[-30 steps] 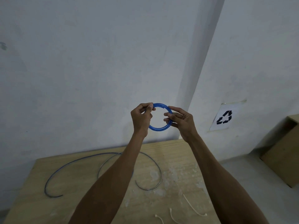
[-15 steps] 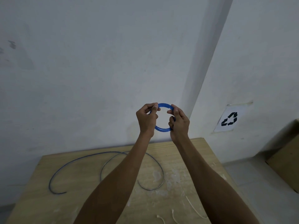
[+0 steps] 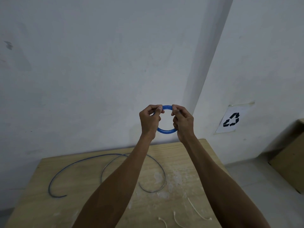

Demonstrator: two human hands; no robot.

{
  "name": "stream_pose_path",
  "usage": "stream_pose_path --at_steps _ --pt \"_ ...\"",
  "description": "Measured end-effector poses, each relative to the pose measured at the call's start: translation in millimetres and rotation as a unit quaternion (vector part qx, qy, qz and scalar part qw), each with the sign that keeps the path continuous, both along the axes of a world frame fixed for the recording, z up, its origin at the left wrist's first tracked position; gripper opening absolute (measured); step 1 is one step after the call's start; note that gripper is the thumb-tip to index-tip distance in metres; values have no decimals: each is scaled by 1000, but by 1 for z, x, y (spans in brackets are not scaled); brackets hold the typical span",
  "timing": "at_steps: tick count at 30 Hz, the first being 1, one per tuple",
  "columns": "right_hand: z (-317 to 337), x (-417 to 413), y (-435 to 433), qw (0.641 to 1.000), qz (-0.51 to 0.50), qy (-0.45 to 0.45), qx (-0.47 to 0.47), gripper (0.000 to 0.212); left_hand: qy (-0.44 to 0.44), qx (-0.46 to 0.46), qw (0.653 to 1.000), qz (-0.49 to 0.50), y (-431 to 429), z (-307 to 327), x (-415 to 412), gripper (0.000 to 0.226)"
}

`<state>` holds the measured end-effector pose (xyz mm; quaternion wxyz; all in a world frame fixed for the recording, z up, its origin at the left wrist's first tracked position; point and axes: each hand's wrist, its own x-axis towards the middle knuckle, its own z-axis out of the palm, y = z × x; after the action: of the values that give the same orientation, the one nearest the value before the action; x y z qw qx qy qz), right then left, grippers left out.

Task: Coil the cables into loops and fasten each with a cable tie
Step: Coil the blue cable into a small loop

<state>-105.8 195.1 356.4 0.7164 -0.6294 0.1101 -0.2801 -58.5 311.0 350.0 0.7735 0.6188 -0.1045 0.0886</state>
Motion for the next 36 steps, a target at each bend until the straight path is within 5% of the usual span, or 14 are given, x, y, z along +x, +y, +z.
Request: stream_pose_path --at_steps 18,36 --pt "-67 -50 -39 999 1 42 -34 21 71 11 994 -85 -18 -66 -36 8" --pt "-123 -104 -69 995 -64 77 29 21 135 46 981 -134 -54 -120 -74 13"
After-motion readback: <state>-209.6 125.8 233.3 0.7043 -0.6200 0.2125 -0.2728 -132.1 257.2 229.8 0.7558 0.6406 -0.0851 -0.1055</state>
